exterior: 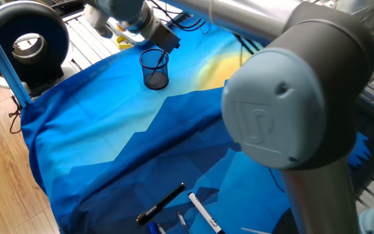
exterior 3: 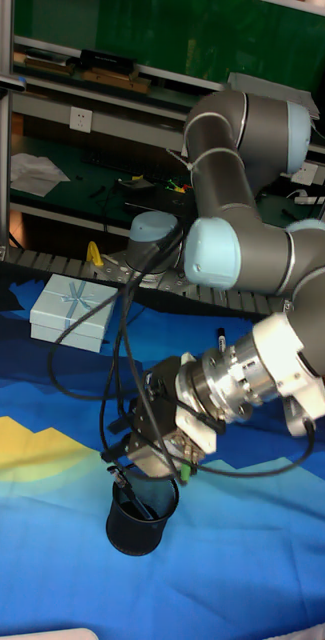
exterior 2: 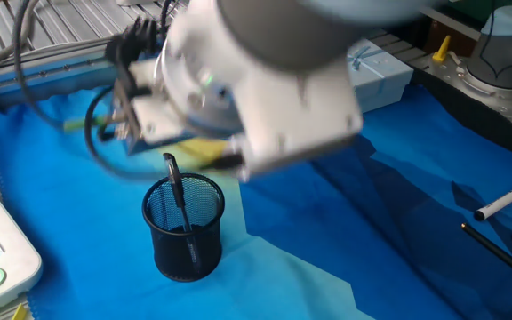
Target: Put the pen into the pen holder
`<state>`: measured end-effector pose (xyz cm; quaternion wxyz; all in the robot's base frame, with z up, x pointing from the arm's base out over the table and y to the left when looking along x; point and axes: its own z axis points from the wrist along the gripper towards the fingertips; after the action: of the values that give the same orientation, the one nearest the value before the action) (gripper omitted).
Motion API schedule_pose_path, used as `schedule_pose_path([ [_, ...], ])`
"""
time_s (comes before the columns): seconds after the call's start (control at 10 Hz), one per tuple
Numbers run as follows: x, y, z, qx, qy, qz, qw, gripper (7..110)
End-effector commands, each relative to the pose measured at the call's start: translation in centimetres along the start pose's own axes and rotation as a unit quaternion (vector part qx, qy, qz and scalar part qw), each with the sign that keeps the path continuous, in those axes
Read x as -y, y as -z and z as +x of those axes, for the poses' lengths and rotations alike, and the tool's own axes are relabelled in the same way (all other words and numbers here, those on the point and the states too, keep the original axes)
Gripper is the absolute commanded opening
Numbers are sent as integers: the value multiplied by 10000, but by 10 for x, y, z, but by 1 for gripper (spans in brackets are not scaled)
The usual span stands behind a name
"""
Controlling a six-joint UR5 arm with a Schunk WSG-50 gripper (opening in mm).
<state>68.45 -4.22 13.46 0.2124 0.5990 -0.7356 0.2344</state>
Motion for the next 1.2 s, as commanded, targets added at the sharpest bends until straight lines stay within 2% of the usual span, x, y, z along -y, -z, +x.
schedule_pose_path([
  [0.0,-30,10,-4,713,-1490,-407,9854,22],
  [0.1,-42,13,-6,819,-2169,-665,9705,22],
  [0.2,-53,15,-4,751,-3136,-874,9425,22],
  [0.3,-75,19,-3,519,-4340,-1307,8899,22],
  [0.4,-93,24,-3,270,-5025,-1667,8479,22],
  [0.5,-108,26,5,-35,-5424,-1852,8195,22],
  [0.6,-111,30,-13,147,-5835,-2136,7834,7],
  [0.7,-92,27,-23,438,-6570,-1968,7264,7],
  [0.8,-71,19,-24,731,-6997,-1691,6903,7],
  [0.9,-56,17,-30,1047,-7188,-1590,6687,7],
  [1.0,-48,20,-37,1340,-7172,-1613,6645,7],
  [1.1,-43,23,-40,1546,-7204,-1574,6575,7],
])
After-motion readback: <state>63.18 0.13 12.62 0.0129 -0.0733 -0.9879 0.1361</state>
